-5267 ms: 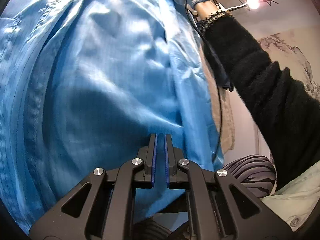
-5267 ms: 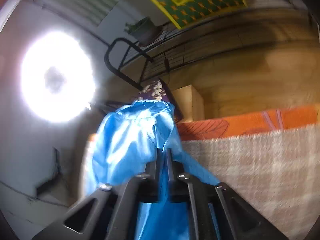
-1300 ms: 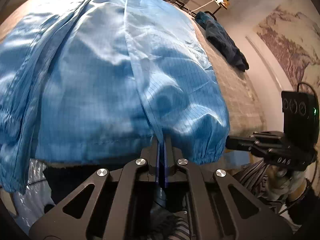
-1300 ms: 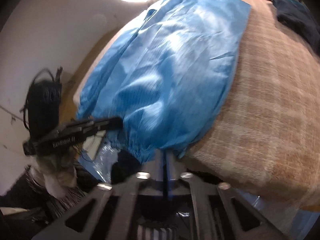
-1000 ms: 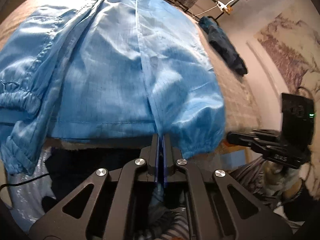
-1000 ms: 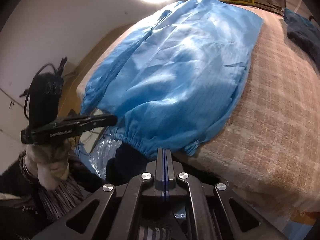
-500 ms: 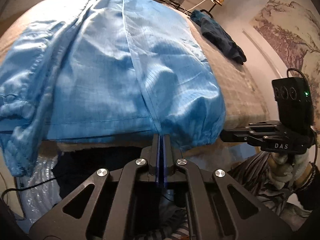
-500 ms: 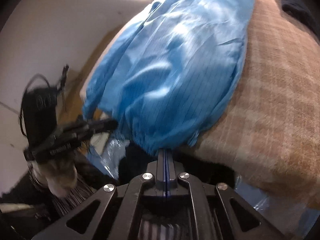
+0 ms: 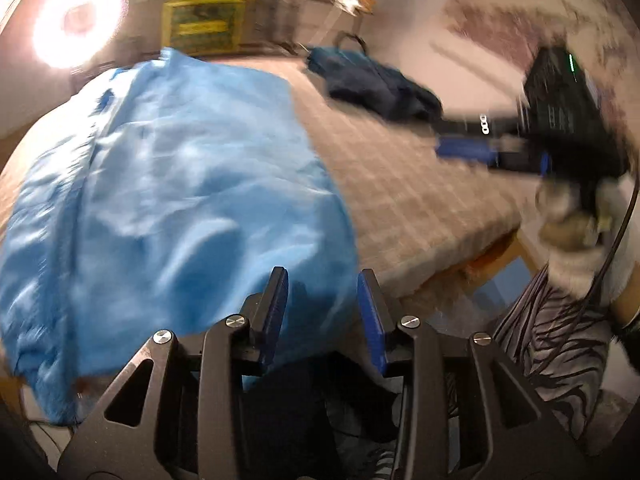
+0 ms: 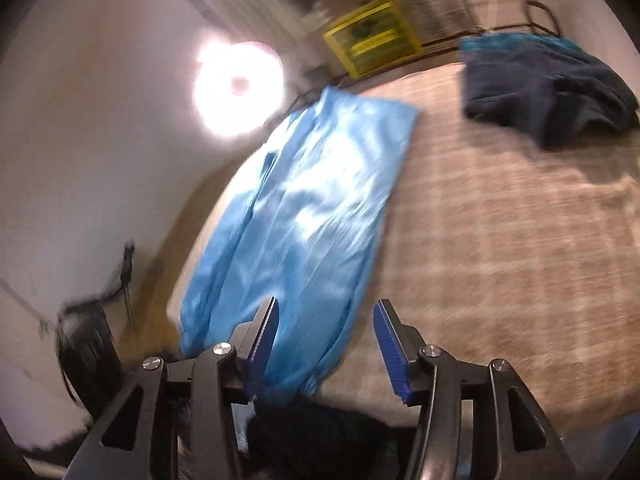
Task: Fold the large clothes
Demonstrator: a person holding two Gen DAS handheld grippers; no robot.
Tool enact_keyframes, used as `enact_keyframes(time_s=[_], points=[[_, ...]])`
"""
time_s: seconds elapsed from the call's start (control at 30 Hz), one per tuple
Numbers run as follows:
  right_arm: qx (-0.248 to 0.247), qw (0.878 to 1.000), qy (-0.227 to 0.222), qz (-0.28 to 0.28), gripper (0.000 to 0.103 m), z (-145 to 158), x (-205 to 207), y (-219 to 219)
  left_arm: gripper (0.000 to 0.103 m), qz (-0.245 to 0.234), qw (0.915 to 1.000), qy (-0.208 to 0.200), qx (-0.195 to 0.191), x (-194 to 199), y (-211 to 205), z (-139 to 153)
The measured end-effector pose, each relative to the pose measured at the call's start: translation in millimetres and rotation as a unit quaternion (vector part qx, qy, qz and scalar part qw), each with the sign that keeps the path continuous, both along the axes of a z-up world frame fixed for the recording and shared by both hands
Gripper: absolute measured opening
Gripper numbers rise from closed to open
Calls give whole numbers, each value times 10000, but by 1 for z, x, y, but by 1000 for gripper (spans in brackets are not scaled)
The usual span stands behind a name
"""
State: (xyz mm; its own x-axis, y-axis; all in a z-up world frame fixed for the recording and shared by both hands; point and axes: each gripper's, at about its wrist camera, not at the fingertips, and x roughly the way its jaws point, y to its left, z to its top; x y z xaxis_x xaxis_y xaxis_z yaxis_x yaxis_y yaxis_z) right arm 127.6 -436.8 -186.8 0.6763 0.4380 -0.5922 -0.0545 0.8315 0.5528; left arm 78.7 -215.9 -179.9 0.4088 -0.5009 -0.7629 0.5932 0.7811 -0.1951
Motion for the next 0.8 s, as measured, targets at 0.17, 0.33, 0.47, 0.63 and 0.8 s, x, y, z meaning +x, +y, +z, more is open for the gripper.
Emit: enact_keyframes(time_s=[0.17,0.33,0.47,0.63,0.8], points=[[692,9965,101,-453,53,-6,6,-35,51,-244,9975,141,650,11,-50,-29],[834,9947,105,-594,53,-4,4,-45,49,-139,9942,176,1050,22,-63,-52],[845,9943,182,-622,53,6,31,-50,9,-211,9957,72,899,29,-56,-53],[1157,9902,160,-763,57,19,87,-55,8,109,9969,732,-248,45,-22,-31],[1267,9865,445,-936,58,-9,150,-51,7,365,9917,779,-959,47,6,-6]])
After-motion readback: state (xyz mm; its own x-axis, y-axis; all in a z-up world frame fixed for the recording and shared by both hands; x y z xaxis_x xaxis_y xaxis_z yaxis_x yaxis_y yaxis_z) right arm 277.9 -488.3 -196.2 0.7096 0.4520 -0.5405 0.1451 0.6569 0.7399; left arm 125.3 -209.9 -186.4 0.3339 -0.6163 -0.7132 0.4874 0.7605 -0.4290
